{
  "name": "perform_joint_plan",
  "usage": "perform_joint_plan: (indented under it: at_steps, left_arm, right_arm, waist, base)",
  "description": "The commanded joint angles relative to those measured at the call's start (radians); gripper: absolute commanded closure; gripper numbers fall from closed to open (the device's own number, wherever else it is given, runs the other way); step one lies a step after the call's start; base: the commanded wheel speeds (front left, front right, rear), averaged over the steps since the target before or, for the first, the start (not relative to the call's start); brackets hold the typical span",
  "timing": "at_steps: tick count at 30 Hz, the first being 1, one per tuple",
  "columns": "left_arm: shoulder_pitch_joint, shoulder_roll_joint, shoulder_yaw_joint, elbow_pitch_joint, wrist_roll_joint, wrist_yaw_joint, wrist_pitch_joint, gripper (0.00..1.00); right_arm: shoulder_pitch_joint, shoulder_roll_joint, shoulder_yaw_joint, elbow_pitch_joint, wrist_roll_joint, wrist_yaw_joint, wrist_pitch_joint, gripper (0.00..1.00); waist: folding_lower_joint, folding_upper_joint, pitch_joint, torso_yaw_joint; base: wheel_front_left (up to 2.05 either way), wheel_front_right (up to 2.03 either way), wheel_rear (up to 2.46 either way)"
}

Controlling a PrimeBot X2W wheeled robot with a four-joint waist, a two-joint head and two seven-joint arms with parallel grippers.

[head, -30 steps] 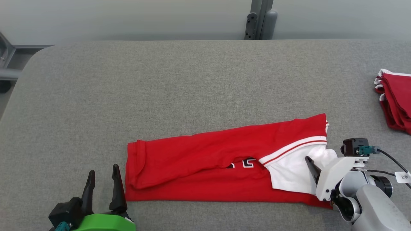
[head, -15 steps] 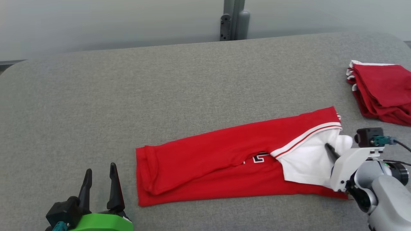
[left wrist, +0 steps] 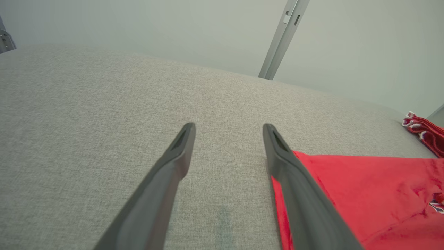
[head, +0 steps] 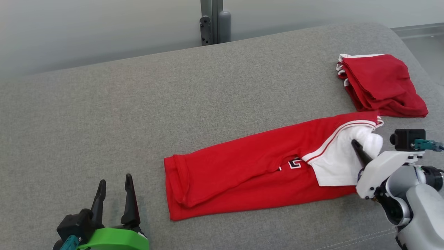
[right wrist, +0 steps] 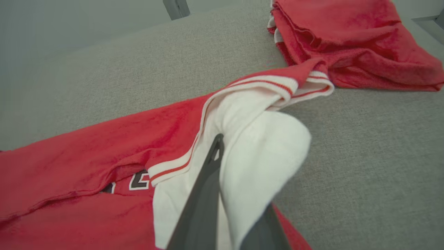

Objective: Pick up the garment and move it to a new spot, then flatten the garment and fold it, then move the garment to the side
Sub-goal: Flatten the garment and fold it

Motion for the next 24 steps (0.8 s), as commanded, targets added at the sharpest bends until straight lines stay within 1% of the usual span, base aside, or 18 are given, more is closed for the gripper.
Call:
perform_joint_plan:
  at_steps: [1,9,13,18,24]
  left_arm:
    - [-0.015,0.002,-0.002,0.004,0.017,-0.004,-0.003,0.00]
    - [-0.002,0.001,-0.010,0.015,0.010,-0.009,-0.003,0.00]
    - [0.003,-0.002,-0.013,0.016,0.005,-0.009,-0.003,0.00]
    - [0.006,-0.005,-0.021,0.021,0.002,-0.013,-0.003,0.00]
    - [-0.009,-0.009,-0.037,0.027,0.002,-0.020,-0.003,0.00]
  right_arm:
    - [0.012,0.008,0.018,-0.030,0.005,-0.001,0.006,1.00]
    - [0.032,0.054,0.156,-0.196,0.038,-0.001,0.044,1.00]
    - [0.027,0.086,0.233,-0.232,0.051,-0.001,0.067,1.00]
    - [-0.010,0.156,0.293,-0.198,0.063,-0.001,0.069,1.00]
    - [-0.070,0.232,0.346,-0.080,0.093,-0.001,0.059,1.00]
  waist:
    - [0.0000,-0.0001,-0.005,0.005]
    - [0.0000,-0.0001,-0.030,0.056]
    - [0.0000,-0.0001,-0.038,0.085]
    - [0.0000,-0.0001,-0.041,0.121]
    - [0.0000,-0.0001,-0.033,0.167]
  base:
    - [0.00,0.00,0.00]
    - [0.00,0.00,0.00]
    - [0.00,0.00,0.00]
    - [0.00,0.00,0.00]
    - [0.00,0.00,0.00]
